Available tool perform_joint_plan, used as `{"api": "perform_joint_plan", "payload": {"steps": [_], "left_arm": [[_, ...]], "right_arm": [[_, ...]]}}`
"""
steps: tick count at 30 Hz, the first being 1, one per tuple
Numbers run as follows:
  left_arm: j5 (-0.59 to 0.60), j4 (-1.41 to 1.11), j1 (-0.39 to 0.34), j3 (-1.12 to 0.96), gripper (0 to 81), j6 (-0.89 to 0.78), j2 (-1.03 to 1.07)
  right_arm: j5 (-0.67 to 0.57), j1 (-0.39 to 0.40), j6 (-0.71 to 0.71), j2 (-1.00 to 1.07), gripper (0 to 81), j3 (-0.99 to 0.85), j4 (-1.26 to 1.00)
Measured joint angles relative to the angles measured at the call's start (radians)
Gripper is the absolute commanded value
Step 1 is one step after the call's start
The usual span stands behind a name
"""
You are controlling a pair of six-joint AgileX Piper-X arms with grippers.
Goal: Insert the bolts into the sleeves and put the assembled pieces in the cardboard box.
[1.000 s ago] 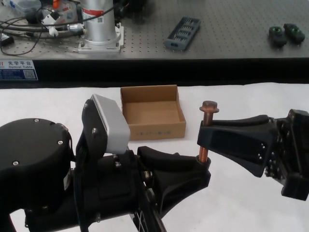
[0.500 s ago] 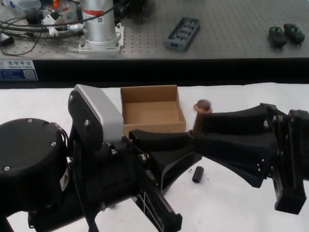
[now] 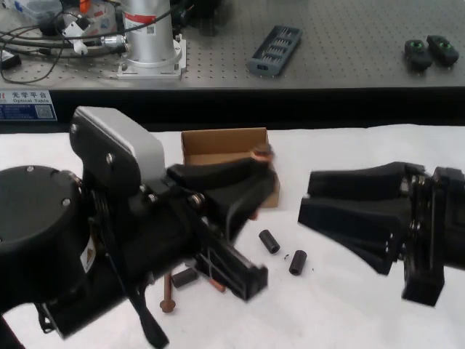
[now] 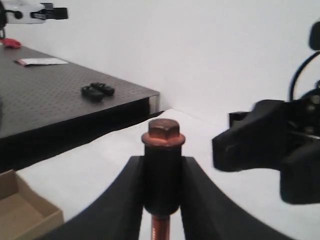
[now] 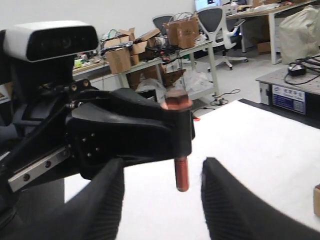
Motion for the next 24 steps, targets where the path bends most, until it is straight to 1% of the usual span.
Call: {"api": "perform_joint_plan", "payload": {"steps": [2, 6, 7, 8, 10, 13, 15, 18, 19, 21, 23, 24], "left_arm": [[-0.030, 0.051, 0.024, -0.013, 9.6, -0.035, 0.000], [-0.053, 0.197, 0.074, -0.067, 9.6, -0.070, 0.000], [-0.056, 0.261, 0.093, -0.095, 9.6, -0.075, 0.000], [-0.054, 0.400, 0.130, -0.153, 9.6, -0.079, 0.000], [-0.030, 0.552, 0.173, -0.229, 9.6, -0.083, 0.004], [0.042, 0.697, 0.234, -0.324, 9.6, -0.082, 0.025], [0.086, 0.737, 0.263, -0.383, 9.6, -0.082, 0.056], [0.140, 0.764, 0.288, -0.457, 9.6, -0.082, 0.124], [0.162, 0.796, 0.295, -0.508, 9.6, -0.082, 0.181], [0.169, 0.827, 0.297, -0.543, 9.6, -0.082, 0.212], [0.175, 0.901, 0.297, -0.629, 9.6, -0.082, 0.302], [0.175, 0.924, 0.297, -0.659, 9.6, -0.082, 0.336]], "right_arm": [[0.010, -0.019, 0.000, 0.000, 21.0, 0.000, 0.003], [0.015, -0.061, 0.000, 0.001, 0.2, 0.000, 0.040], [0.015, -0.071, 0.000, 0.001, 3.5, 0.000, 0.056], [0.015, -0.081, 0.000, 0.001, 3.6, 0.000, 0.075], [0.016, -0.098, 0.000, 0.001, 3.7, 0.000, 0.112], [0.019, -0.114, -0.005, 0.001, 3.7, 0.000, 0.156], [0.019, -0.125, -0.036, 0.001, 3.7, 0.000, 0.199], [0.024, -0.133, -0.138, 0.001, 3.7, 0.000, 0.285], [0.031, -0.132, -0.174, 0.001, 3.7, 0.000, 0.316], [0.076, -0.132, -0.275, 0.001, 3.7, 0.000, 0.407], [0.139, -0.132, -0.330, 0.001, 3.7, 0.000, 0.473], [0.139, -0.132, -0.336, 0.001, 3.7, 0.000, 0.480]]}}
